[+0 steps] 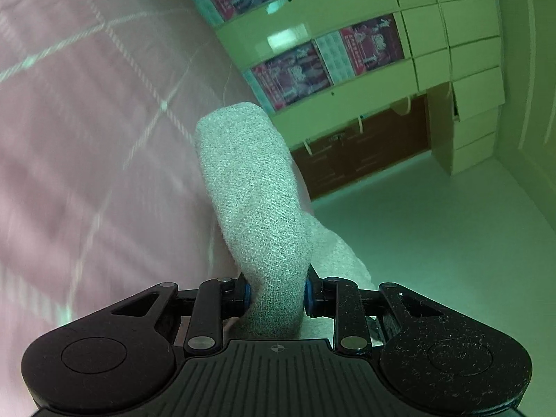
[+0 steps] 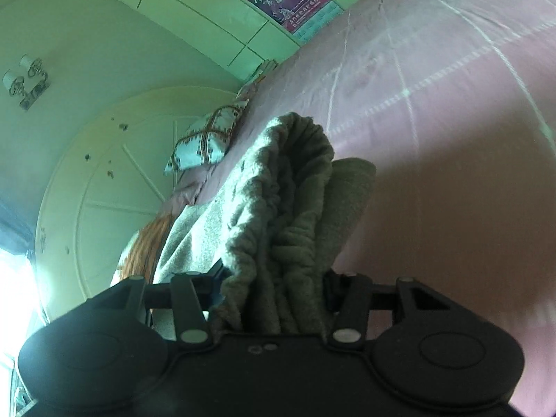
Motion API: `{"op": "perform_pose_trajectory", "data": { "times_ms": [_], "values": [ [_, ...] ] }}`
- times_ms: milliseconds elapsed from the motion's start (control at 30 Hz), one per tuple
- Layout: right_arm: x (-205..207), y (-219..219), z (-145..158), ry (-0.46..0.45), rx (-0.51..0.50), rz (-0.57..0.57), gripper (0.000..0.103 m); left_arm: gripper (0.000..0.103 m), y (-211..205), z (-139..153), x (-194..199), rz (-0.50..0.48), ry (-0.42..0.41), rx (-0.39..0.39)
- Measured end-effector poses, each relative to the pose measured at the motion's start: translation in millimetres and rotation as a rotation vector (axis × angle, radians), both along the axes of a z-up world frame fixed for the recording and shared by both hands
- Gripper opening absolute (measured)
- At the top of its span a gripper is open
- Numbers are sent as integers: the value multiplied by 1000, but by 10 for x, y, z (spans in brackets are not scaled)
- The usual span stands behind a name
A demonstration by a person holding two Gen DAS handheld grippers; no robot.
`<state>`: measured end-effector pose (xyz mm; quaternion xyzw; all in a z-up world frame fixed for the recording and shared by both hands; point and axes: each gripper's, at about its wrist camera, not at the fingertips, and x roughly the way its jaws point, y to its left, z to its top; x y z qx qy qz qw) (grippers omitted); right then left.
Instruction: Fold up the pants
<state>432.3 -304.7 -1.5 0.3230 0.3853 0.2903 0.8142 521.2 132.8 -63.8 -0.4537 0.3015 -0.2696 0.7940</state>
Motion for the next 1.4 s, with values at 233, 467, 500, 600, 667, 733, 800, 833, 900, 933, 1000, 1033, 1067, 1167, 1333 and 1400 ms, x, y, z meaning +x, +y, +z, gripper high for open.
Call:
{"op": "perform_pose_trajectory", "data": {
  "times_ms": [233, 467, 500, 600, 667, 733, 800, 833, 900, 933, 1000, 1033, 1067, 1167, 1333, 1400],
  "values": [
    [741, 116, -532, 21, -290, -160, 85, 57, -10, -533, 578, 194, 140, 202],
    [348, -201, -465, -90, -185, -243, 78, 57, -22, -121, 138, 242, -10, 509],
    [340, -151, -427, -95, -173, -226, 79, 57, -59, -67, 136, 234, -17, 548],
    [455, 127, -476, -63, -352, -147, 87, 62, -307, -24, 200, 158, -15, 709],
    [506, 126, -664, -7, -484, -155, 90, 78, -302, -54, 128, 172, -7, 786],
    [457, -2, -653, 19, -420, -183, 90, 79, -189, -3, 18, 216, 7, 744],
    [286, 16, -463, -39, -442, -176, 91, 80, -95, 72, -220, 248, -14, 770],
    [188, 34, -368, -73, -463, -175, 94, 80, -46, 91, -328, 250, -13, 787],
    [-39, -59, -258, -102, -485, -187, 97, 80, 67, 95, -729, 263, -15, 798],
    [-186, -139, -248, -99, -478, -196, 97, 86, 99, 103, -902, 273, -16, 807],
    [-404, -211, -258, -45, -483, -212, 97, 98, 138, 131, -1259, 301, -4, 832],
    [-504, -269, -294, -18, -492, -226, 97, 101, 160, 140, -1417, 311, -1, 835],
    [-669, -341, -317, -15, -496, -227, 97, 102, 180, 140, -1570, 309, 3, 838],
    [-1255, -531, -346, -46, -457, -260, 97, 103, 107, 154, -2021, 317, 3, 853],
    [-2128, -471, -282, -67, -424, -328, 97, 103, -120, 177, -2673, 310, -10, 805],
    [-2443, -363, -202, -121, -456, -343, 97, 103, -264, 211, -2894, 289, -35, 823]
  ]
}}
